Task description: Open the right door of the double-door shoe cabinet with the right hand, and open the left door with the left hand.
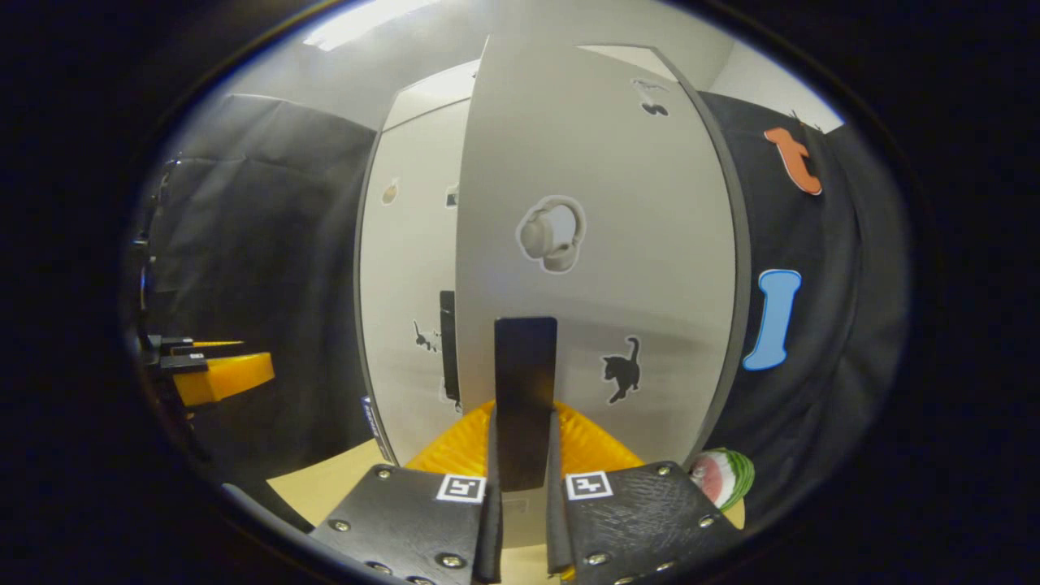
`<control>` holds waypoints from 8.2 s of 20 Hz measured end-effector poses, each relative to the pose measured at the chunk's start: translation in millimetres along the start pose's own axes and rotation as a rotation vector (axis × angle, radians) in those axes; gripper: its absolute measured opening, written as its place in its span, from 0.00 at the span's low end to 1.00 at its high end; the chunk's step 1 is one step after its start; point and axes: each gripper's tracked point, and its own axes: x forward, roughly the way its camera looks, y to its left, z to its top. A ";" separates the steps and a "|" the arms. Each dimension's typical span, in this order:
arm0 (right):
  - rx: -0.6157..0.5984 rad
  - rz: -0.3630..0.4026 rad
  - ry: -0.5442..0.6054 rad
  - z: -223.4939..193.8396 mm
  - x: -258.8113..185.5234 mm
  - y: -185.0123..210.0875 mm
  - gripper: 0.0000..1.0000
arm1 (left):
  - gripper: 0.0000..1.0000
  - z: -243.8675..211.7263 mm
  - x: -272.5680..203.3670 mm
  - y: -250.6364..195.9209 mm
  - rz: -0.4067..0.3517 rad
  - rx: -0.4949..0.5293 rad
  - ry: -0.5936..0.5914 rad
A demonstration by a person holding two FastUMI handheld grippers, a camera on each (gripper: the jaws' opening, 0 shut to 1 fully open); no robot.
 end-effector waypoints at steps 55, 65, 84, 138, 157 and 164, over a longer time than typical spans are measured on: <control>0.243 -0.097 -0.002 -28.3 -85.7 -125.7 0.18 | 0.96 -26.5 1.9 -181.1 -0.159 0.021 0.068; 0.217 -0.250 -0.014 -38.0 -90.5 -160.7 0.93 | 0.97 -21.8 49.0 -163.7 -0.157 0.023 0.066; 0.312 -0.544 0.007 -75.1 -111.0 -192.6 0.95 | 0.96 -1.3 162.0 -157.2 -0.166 0.091 -0.012; 0.386 -0.598 0.060 -102.0 -212.6 -148.8 0.95 | 0.22 -27.4 144.9 -131.8 -0.214 0.015 0.034; 0.368 -0.499 0.056 -98.5 -144.0 -92.6 0.95 | 0.06 -23.0 112.0 -19.9 -0.111 0.084 0.019; 0.351 -0.488 0.052 -97.7 -131.0 -84.0 0.95 | 0.01 -21.2 114.0 10.0 -0.062 0.076 0.033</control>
